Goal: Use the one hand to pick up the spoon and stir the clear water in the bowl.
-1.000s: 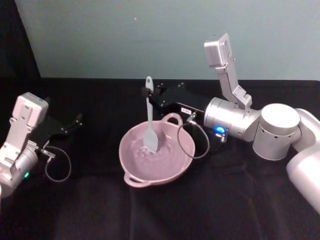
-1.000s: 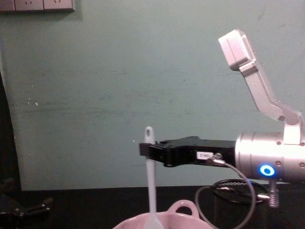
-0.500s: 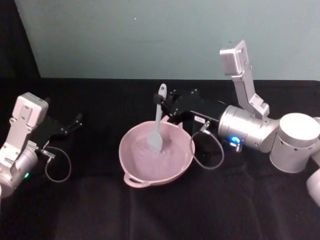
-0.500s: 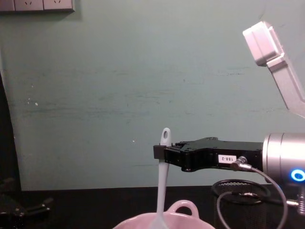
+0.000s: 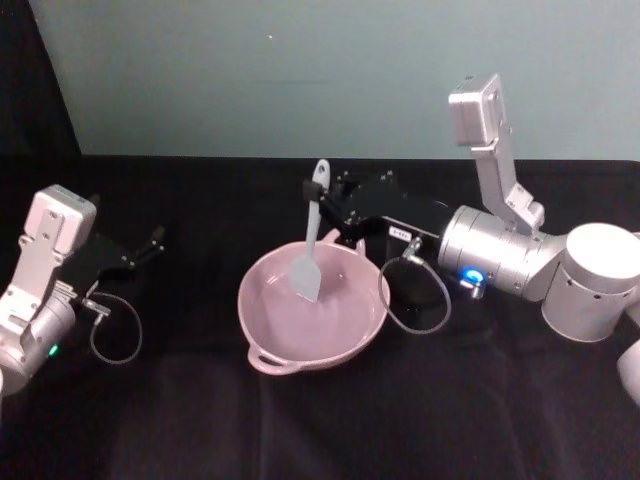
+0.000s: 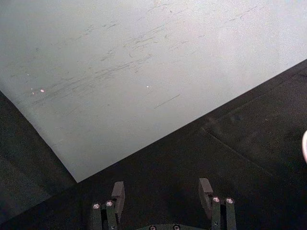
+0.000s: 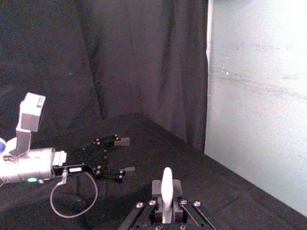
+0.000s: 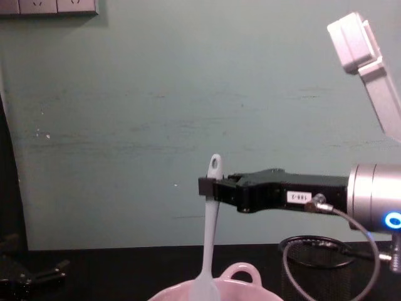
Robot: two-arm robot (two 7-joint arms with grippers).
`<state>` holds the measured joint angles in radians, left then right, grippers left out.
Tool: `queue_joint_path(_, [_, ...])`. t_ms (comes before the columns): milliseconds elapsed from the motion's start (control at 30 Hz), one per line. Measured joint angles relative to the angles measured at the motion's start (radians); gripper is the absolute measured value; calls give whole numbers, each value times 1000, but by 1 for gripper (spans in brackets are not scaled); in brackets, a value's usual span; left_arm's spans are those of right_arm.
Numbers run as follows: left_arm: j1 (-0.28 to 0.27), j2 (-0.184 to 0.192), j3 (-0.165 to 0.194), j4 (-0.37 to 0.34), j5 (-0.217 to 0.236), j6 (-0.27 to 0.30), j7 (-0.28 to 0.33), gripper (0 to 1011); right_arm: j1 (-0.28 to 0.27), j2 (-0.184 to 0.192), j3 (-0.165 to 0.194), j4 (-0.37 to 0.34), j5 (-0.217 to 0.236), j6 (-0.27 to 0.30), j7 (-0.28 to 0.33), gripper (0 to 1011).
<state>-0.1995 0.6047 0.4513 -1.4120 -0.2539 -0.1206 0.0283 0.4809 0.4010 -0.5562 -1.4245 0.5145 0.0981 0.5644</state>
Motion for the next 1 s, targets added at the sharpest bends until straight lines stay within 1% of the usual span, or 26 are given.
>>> queue_joint_path(200, [0,0,0,0,0,0,0,1011,11,17,9,-32,-1,7,-5,118])
queue_joint_path(500, [0,0,0,0,0,0,0,1011,26,48,21,-84,-16,41,-27,118])
queue_joint_path(533, [0,0,0,0,0,0,0,1011,29,57,29,-99,-18,51,-35,117])
queue_joint_path(667, [0,0,0,0,0,0,0,1011,33,71,42,-127,-21,63,-50,118])
queue_joint_path(900, [0,0,0,0,0,0,0,1011,36,87,71,-161,-20,78,-74,118])
queue_joint_path(1000, [0,0,0,0,0,0,0,1011,36,95,95,-179,-9,92,-92,118])
